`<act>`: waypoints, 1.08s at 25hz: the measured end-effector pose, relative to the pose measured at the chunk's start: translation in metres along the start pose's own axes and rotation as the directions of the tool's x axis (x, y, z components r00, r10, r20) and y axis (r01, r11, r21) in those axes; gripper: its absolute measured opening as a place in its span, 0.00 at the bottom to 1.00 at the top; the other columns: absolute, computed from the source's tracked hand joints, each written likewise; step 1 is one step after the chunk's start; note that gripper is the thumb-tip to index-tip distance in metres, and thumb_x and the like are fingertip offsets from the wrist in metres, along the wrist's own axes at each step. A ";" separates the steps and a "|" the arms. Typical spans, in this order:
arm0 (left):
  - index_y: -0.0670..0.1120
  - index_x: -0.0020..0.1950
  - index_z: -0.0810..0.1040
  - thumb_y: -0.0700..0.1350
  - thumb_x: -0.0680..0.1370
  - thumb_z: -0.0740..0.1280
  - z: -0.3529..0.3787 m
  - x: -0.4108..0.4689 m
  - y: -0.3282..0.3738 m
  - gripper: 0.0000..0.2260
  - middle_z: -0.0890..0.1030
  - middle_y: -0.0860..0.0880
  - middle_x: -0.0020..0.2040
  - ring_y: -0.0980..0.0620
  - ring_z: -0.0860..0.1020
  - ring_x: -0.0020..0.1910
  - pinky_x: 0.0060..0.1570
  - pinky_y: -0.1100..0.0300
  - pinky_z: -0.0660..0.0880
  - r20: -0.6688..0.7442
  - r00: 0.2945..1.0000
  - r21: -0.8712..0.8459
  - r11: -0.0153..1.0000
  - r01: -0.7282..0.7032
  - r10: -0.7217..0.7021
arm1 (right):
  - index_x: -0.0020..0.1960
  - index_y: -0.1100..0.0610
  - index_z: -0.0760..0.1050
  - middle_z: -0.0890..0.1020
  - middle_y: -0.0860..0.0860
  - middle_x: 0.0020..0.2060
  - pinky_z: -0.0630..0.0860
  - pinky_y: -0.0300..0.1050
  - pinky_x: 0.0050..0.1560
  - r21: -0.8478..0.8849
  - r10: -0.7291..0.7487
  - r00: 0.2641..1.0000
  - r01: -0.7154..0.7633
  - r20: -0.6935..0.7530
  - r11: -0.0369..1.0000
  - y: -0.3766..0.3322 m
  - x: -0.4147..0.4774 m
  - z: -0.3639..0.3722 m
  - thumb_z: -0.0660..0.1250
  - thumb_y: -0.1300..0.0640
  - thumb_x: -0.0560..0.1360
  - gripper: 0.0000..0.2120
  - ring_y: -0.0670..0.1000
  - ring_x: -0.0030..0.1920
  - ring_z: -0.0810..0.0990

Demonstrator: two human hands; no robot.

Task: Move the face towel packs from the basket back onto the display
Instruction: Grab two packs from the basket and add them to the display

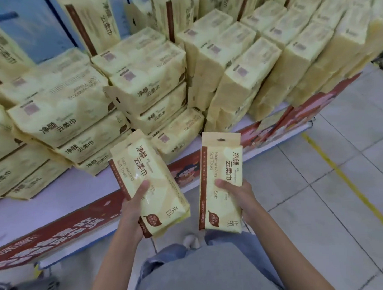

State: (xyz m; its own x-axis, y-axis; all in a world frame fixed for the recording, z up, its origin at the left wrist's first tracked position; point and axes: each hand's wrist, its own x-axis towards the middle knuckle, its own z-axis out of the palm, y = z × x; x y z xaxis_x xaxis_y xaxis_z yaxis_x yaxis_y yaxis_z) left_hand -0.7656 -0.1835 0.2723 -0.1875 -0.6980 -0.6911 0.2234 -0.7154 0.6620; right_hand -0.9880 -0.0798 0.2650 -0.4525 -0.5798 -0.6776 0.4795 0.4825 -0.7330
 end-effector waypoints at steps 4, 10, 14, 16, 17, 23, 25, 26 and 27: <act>0.46 0.62 0.76 0.55 0.58 0.78 0.002 0.009 -0.001 0.35 0.82 0.41 0.56 0.39 0.80 0.54 0.57 0.37 0.73 -0.195 0.981 -0.173 0.983 -0.062 0.028 | 0.60 0.56 0.73 0.84 0.51 0.51 0.81 0.55 0.51 -0.281 -0.061 0.969 0.129 0.240 0.951 -0.066 0.054 0.028 0.81 0.48 0.50 0.41 0.53 0.49 0.84; 0.50 0.56 0.77 0.52 0.70 0.67 0.032 0.008 -0.013 0.16 0.85 0.47 0.49 0.47 0.84 0.44 0.48 0.42 0.78 -0.310 0.949 -0.407 0.893 -0.191 0.062 | 0.64 0.52 0.67 0.77 0.46 0.56 0.77 0.49 0.53 -0.576 -0.191 0.756 0.613 0.625 0.540 -0.159 0.105 0.086 0.82 0.45 0.52 0.45 0.48 0.55 0.77; 0.50 0.56 0.76 0.53 0.74 0.65 0.044 0.009 -0.024 0.13 0.86 0.47 0.46 0.48 0.84 0.43 0.45 0.45 0.79 -0.378 0.923 -0.445 0.859 -0.253 0.077 | 0.69 0.53 0.63 0.73 0.51 0.62 0.69 0.50 0.62 -0.505 -0.195 0.475 0.851 0.858 -0.148 -0.179 0.125 0.116 0.78 0.40 0.54 0.49 0.53 0.62 0.71; 0.50 0.57 0.76 0.53 0.74 0.65 0.045 0.010 -0.024 0.13 0.86 0.47 0.46 0.48 0.84 0.42 0.44 0.46 0.80 -0.395 0.916 -0.444 0.859 -0.256 0.069 | 0.71 0.54 0.62 0.73 0.54 0.63 0.63 0.50 0.66 -0.391 -0.156 0.360 0.812 0.920 -0.434 -0.179 0.137 0.122 0.78 0.43 0.56 0.49 0.56 0.63 0.70; 0.50 0.57 0.76 0.53 0.73 0.66 0.045 0.011 -0.023 0.14 0.86 0.47 0.47 0.47 0.84 0.43 0.46 0.46 0.80 -0.402 0.913 -0.438 0.862 -0.255 0.066 | 0.70 0.55 0.64 0.74 0.55 0.61 0.62 0.51 0.66 -0.340 -0.147 0.311 0.777 0.939 -0.530 -0.177 0.144 0.123 0.79 0.45 0.55 0.48 0.57 0.62 0.71; 0.49 0.58 0.76 0.54 0.72 0.66 0.041 0.011 -0.011 0.17 0.85 0.46 0.50 0.47 0.84 0.46 0.48 0.45 0.79 -0.396 0.915 -0.397 0.884 -0.249 0.080 | 0.66 0.56 0.69 0.77 0.57 0.57 0.66 0.57 0.65 -0.337 -0.192 0.280 0.699 0.940 -0.630 -0.164 0.169 0.117 0.82 0.50 0.48 0.48 0.60 0.58 0.74; 0.49 0.62 0.75 0.54 0.71 0.67 0.041 0.013 -0.008 0.21 0.84 0.45 0.54 0.45 0.83 0.50 0.53 0.43 0.77 -0.376 0.922 -0.397 0.883 -0.251 0.093 | 0.67 0.56 0.69 0.77 0.57 0.57 0.66 0.58 0.66 -0.355 -0.221 0.279 0.694 0.935 -0.626 -0.163 0.171 0.115 0.82 0.50 0.48 0.50 0.60 0.59 0.74; 0.49 0.63 0.74 0.54 0.71 0.67 0.042 0.014 -0.006 0.22 0.83 0.45 0.55 0.45 0.83 0.51 0.53 0.43 0.77 -0.369 0.924 -0.399 0.881 -0.254 0.099 | 0.67 0.56 0.69 0.77 0.57 0.58 0.66 0.59 0.66 -0.363 -0.234 0.277 0.690 0.932 -0.626 -0.162 0.170 0.114 0.82 0.50 0.48 0.50 0.61 0.60 0.74; 0.49 0.63 0.74 0.54 0.70 0.67 0.044 0.016 -0.005 0.22 0.83 0.45 0.55 0.45 0.83 0.51 0.52 0.43 0.77 -0.367 0.924 -0.402 0.879 -0.258 0.103 | 0.68 0.56 0.68 0.76 0.58 0.59 0.65 0.59 0.67 -0.375 -0.245 0.284 0.686 0.927 -0.624 -0.161 0.170 0.113 0.83 0.50 0.48 0.51 0.61 0.62 0.73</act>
State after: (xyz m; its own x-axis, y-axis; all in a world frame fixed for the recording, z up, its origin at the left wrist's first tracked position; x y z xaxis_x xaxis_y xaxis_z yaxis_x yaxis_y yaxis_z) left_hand -0.8116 -0.1928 0.2706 0.2008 -0.7079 -0.6771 0.6291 -0.4366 0.6431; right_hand -1.0570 -0.3300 0.2742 0.4508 -0.8916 0.0426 -0.8914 -0.4522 -0.0300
